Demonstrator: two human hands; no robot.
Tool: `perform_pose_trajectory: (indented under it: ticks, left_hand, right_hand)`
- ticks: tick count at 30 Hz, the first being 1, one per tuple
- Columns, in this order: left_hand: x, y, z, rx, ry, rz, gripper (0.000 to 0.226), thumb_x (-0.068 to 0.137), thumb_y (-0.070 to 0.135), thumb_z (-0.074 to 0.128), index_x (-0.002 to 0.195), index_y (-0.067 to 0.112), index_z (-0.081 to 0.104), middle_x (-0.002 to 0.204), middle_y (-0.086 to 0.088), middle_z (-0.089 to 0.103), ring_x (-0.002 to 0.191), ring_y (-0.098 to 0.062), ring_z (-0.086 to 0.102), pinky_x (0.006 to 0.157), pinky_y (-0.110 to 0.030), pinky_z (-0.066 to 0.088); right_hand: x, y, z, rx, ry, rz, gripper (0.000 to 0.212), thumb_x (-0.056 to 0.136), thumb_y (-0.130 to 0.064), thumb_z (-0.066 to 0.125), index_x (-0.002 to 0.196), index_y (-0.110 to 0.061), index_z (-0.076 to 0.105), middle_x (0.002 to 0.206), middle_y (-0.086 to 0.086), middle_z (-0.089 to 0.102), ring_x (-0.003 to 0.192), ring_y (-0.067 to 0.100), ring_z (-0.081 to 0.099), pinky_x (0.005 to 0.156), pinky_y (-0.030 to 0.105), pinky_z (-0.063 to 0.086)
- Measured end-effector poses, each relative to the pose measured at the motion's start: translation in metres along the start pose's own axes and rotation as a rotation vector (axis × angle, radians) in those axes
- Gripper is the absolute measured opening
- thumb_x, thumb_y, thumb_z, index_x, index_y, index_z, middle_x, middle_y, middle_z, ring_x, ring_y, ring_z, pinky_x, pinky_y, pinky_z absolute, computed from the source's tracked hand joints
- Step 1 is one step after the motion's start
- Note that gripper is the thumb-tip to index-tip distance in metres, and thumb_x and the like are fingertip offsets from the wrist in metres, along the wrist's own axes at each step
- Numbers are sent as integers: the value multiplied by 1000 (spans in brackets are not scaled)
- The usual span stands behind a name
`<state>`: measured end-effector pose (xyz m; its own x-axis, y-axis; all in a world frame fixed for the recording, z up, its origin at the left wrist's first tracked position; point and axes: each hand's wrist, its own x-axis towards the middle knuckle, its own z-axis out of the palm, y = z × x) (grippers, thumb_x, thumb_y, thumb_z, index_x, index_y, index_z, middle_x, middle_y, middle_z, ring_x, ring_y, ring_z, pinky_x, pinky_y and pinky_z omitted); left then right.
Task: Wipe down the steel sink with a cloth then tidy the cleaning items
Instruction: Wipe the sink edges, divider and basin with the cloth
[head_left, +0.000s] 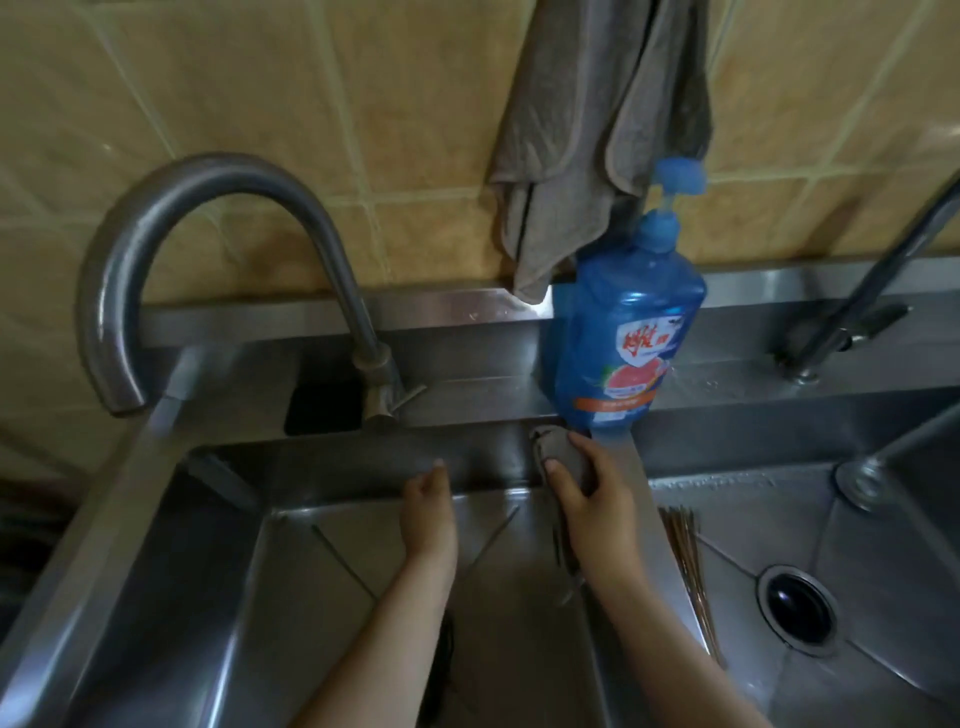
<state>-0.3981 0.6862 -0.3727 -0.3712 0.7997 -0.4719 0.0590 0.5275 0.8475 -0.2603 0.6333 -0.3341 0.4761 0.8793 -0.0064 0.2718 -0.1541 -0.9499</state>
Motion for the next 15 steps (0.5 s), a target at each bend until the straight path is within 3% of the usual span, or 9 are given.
perform_pose_trajectory:
  ticks: [3, 7, 10, 13, 15]
  left_hand:
    - [28, 10, -1, 84, 3, 39, 45, 94, 37, 45, 102, -5, 60, 108, -25, 62, 102, -37, 57, 87, -37, 42]
    - [60, 18, 3, 148, -13, 88, 46, 96, 39, 40, 107, -1, 60, 111, -20, 62, 105, -34, 57, 91, -35, 41]
    - [83, 18, 9, 223, -69, 42, 55, 96, 43, 35, 108, -3, 63, 111, -23, 63, 105, -35, 58, 92, -35, 42]
    - [99, 15, 14, 239, -123, -51, 62, 94, 52, 34, 107, -2, 65, 107, -25, 65, 102, -37, 61, 92, -38, 46]
    - [109, 10, 16, 270, -160, -102, 58, 95, 50, 33, 117, 4, 60, 111, -22, 64, 104, -35, 61, 94, -39, 47]
  right_hand:
    - [22, -6, 37, -57, -13, 2, 40, 88, -22, 62, 127, -19, 52, 121, -5, 56, 116, 12, 51, 93, 15, 34]
    - [51, -15, 80, -145, -50, -118, 37, 91, -25, 57, 127, -21, 51, 124, -1, 57, 112, 6, 50, 99, 23, 38]
    - [70, -13, 110, -315, -2, -305, 34, 88, -19, 61, 122, -13, 57, 119, 4, 61, 107, 16, 56, 92, 21, 38]
    - [83, -4, 136, -452, -65, -401, 36, 85, -16, 62, 120, -11, 59, 118, 9, 62, 105, 27, 58, 90, 32, 46]
    - [86, 4, 150, -557, -61, -462, 33, 82, -22, 58, 113, -12, 65, 112, 8, 65, 98, 29, 61, 84, 36, 52]
